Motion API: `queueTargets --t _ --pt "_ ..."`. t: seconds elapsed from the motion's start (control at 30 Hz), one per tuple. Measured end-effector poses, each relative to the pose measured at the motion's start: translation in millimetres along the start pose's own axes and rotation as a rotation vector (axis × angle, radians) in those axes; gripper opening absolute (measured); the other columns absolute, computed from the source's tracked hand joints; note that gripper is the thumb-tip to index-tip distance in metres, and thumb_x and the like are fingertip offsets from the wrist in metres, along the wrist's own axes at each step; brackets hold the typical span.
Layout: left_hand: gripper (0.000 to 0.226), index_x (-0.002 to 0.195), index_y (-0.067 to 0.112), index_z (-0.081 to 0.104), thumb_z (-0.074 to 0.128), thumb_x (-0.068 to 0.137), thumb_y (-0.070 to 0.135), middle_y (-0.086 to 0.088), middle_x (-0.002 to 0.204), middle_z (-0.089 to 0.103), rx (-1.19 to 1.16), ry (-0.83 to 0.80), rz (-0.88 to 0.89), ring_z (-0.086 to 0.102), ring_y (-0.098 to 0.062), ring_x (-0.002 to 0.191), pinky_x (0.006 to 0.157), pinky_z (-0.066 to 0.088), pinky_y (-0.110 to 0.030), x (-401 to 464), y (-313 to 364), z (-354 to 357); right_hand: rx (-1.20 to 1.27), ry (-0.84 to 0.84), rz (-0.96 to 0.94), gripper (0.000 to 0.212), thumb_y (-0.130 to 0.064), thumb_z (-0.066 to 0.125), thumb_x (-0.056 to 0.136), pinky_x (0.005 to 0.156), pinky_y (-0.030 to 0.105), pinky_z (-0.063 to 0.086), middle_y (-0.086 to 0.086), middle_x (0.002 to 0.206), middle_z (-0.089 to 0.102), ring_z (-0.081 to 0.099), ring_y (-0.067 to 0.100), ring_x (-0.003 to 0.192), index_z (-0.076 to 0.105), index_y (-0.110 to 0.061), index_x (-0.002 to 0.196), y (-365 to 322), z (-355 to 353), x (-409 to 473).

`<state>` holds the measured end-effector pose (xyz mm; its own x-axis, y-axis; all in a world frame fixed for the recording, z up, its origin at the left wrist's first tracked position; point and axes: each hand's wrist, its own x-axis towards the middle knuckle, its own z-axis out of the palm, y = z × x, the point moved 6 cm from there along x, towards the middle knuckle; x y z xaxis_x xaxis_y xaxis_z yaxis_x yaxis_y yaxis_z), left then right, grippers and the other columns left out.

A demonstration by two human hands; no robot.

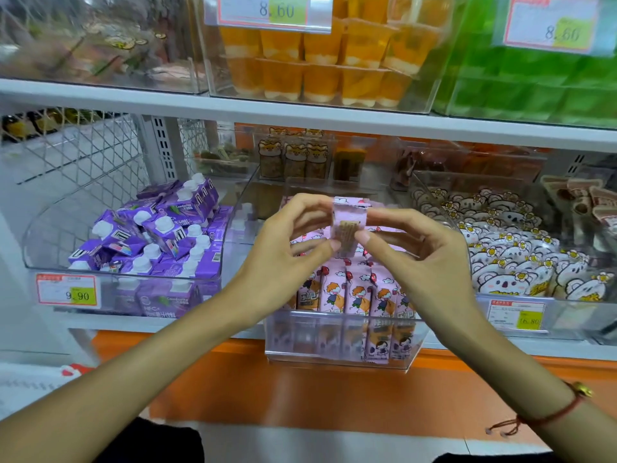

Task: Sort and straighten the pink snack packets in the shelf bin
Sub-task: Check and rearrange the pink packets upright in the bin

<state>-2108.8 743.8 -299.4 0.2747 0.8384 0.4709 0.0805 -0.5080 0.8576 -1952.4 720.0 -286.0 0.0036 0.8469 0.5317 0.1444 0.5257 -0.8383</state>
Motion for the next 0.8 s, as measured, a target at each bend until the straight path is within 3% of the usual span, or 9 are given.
queueTargets --t 0.23,0.33,0.43,0.53,0.63,0.8 --pt "0.039 0.118 0.021 0.057 0.065 0.086 0.001 0.005 0.119 0.065 -0.030 -0.005 -0.022 0.061 -0.003 0.112 0.093 0.050 -0.019 5 3 -5 -0.030 -0.064 -0.013 0.027 -0.017 0.068 0.084 0.077 0.016 0.053 -0.011 0.108 0.071 0.067 0.007 0.098 0.069 -0.025 0.110 2 1 0" --pt "0.035 0.122 0.020 0.061 0.065 0.088 0.014 0.008 0.113 0.071 -0.132 0.036 -0.172 0.067 -0.004 0.102 0.074 0.054 -0.016 6 -2 -9 -0.049 -0.161 0.005 0.033 -0.015 0.061 0.090 0.088 0.021 0.052 -0.015 0.117 0.067 0.062 0.006 0.109 0.063 -0.028 0.121 5 6 0" --pt "0.036 0.122 0.017 0.063 0.065 0.087 0.027 0.003 0.098 0.076 -0.277 0.084 -0.389 0.072 -0.008 0.087 0.063 0.054 -0.014 4 -11 -11 -0.038 -0.233 0.076 0.034 -0.027 0.058 0.092 0.093 0.019 0.048 -0.013 0.122 0.065 0.058 0.004 0.115 0.060 -0.028 0.126 10 10 0" --pt "0.032 0.113 0.015 0.067 0.065 0.086 0.032 0.003 0.086 0.076 -0.366 0.108 -0.540 0.071 -0.006 0.066 0.055 0.053 -0.014 0 -16 -10 -0.032 -0.263 0.164 0.039 -0.042 0.059 0.087 0.093 0.020 0.048 -0.011 0.122 0.064 0.059 0.001 0.112 0.061 -0.034 0.125 14 11 -1" --pt "0.024 0.100 0.017 0.070 0.066 0.085 0.036 0.001 0.079 0.076 -0.364 0.106 -0.609 0.071 -0.006 0.062 0.052 0.052 -0.014 -2 -18 -8 -0.041 -0.267 0.205 0.042 -0.047 0.061 0.082 0.098 0.032 0.048 -0.009 0.120 0.065 0.062 0.003 0.108 0.063 -0.033 0.122 16 11 -1" --pt "0.020 0.092 0.017 0.071 0.066 0.086 0.035 0.002 0.073 0.075 -0.351 0.104 -0.619 0.069 -0.004 0.056 0.050 0.051 -0.013 -1 -18 -7 -0.033 -0.251 0.212 0.043 -0.045 0.061 0.079 0.099 0.033 0.049 -0.007 0.118 0.067 0.063 0.003 0.106 0.064 -0.033 0.120 16 10 -1"
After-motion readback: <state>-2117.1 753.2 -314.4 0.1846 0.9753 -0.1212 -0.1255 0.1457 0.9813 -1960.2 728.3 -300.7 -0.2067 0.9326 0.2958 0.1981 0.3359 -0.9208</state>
